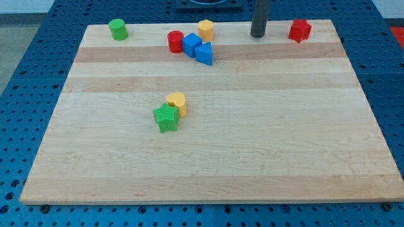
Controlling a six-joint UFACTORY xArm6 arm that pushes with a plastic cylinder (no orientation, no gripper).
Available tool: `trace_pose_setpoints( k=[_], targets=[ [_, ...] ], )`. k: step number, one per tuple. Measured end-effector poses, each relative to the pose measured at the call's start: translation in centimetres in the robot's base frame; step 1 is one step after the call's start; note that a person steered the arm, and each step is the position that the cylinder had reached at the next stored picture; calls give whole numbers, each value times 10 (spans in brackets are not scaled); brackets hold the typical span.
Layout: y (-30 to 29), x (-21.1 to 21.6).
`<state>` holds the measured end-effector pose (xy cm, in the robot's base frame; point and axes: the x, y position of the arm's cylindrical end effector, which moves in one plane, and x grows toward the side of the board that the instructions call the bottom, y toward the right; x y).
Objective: Move the yellow heart to the center left of the board
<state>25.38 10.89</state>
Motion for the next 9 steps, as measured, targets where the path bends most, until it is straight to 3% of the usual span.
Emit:
trace_pose_setpoints(
  k=[1, 9],
  targets=[
    [0, 37],
    [-17, 54]
  ],
)
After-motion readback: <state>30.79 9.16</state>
